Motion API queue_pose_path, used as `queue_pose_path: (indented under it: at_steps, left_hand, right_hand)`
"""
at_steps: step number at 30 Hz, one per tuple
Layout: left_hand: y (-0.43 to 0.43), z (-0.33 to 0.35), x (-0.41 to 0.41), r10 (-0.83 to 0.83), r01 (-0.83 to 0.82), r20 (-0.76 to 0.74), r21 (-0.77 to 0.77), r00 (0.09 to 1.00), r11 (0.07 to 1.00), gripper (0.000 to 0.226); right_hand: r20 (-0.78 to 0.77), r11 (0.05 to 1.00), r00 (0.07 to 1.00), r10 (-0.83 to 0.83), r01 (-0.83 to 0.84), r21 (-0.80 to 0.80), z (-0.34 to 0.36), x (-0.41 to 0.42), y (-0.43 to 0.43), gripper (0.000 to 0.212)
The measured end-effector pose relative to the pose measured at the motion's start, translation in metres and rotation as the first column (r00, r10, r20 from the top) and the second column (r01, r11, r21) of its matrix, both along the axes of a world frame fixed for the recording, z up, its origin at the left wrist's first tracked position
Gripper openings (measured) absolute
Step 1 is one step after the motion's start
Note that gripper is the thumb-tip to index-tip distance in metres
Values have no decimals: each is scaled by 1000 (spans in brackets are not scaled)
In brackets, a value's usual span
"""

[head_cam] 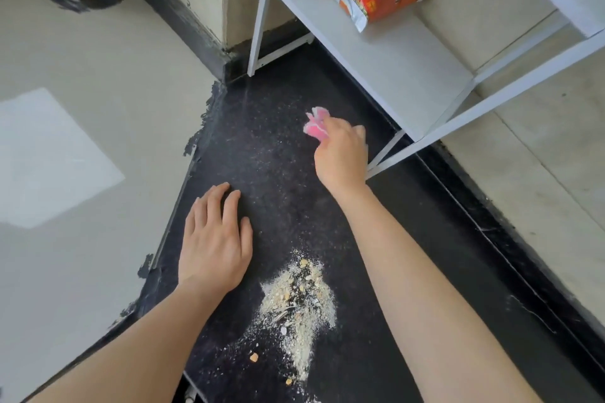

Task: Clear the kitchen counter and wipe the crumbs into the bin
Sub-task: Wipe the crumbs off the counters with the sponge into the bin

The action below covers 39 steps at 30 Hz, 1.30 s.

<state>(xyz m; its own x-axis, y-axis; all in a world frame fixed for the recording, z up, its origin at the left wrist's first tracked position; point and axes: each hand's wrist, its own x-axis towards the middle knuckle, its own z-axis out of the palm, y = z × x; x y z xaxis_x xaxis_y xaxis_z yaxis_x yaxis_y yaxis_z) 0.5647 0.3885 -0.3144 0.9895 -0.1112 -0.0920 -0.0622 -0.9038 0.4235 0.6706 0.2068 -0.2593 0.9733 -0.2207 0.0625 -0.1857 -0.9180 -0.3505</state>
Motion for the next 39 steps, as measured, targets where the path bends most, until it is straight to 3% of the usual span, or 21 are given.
queue_pose_path:
  at_steps: [3,6,11,14,18,21,24,25,31,35,39]
  left_hand:
    - [1,-3,0,4,-4,-2,10,1000,1000,48]
    - [1,-4,1,3,-3,-3,17,1000,1000,49]
    - [1,-3,2,-10,10,-10,23,1000,1000,49]
    - [2,-3,2,-12,12,-9,28,1000,1000,50]
    - [2,-3,1,-16,16,-6,20,1000,1000,50]
    - [2,-2,1,-16,16,-4,7,1000,1000,51]
    - [2,-1,2,-19,19,-1,4,1000,1000,52]
    - [2,-2,2,-24,24,-1,5,1000,1000,51]
    - [2,-9,1,-17,19,30,-38,999,999,44]
    - [3,-11,1,-20,24,42,-88,999,996,44]
    - [10,-5,0,-91,92,16,-165,996,982,46]
  right_hand:
    - [-216,918,969,-121,27,-395,-16,45,-15,54]
    - [-350,826,883,-313,71,-559,-34,56,-28,44]
    - [-295,886,893,-341,200,-419,-48,31,-11,32]
    - [-265,880,944,-195,50,-473,-47,-3,7,34]
    - [-290,915,957,5,-121,-384,-37,-47,14,46]
    - [-373,953,915,155,-238,-187,-17,-90,12,53]
    - [-392,982,904,172,-127,137,6,-101,-2,54]
    - [-357,978,920,162,-102,181,7,-94,-8,57]
    - [-248,993,963,107,-114,-12,-29,-59,-10,72]
    - [-231,975,951,208,-182,130,-51,-116,6,82]
    - [-301,923,875,380,-338,183,-46,-183,9,80]
